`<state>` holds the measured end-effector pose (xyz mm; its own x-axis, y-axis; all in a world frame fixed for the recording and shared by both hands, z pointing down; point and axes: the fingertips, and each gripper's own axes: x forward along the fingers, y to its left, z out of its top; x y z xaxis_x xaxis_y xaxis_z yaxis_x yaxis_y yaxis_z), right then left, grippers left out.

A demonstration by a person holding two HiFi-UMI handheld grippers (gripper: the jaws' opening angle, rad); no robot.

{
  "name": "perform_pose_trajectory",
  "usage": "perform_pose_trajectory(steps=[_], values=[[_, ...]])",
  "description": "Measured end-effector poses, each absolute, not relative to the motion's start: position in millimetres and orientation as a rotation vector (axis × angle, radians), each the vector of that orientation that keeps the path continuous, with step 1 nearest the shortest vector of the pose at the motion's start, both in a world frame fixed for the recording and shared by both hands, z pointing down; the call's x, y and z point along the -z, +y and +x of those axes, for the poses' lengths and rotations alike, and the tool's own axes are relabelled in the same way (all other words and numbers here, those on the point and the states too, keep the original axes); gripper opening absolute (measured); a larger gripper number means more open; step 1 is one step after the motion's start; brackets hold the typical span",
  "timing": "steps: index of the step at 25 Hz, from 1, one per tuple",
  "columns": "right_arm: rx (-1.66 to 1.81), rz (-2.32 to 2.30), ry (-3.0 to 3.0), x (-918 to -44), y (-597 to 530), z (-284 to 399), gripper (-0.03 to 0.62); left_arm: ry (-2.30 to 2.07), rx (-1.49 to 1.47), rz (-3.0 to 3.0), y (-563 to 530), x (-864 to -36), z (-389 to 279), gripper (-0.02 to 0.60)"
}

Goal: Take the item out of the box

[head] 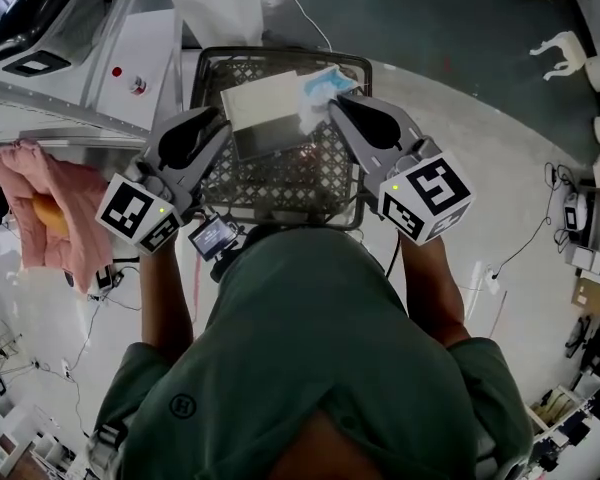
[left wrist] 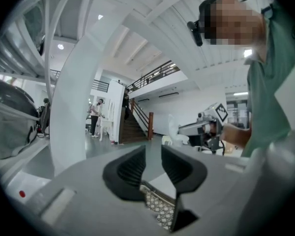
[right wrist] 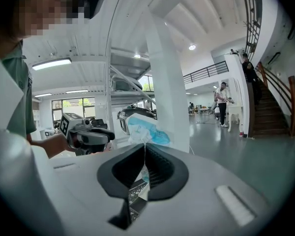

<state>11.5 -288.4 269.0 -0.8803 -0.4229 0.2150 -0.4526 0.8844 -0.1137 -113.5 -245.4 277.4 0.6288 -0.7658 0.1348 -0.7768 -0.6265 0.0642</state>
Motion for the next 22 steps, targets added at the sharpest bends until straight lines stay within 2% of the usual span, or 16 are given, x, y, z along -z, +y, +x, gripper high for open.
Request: perform_pose_trajectory(steps=[11, 22], values=[[-0.145, 0.694, -2.92, -235, -277, 20, 0.009, -1.33, -0.098, 2.782, -233, -251, -111, 0.1], [-0.157, 0.688, -2.9, -243, -284, 17, 0.009, -1.33, -0.1, 2.768, -239, -258, -117, 0.1]])
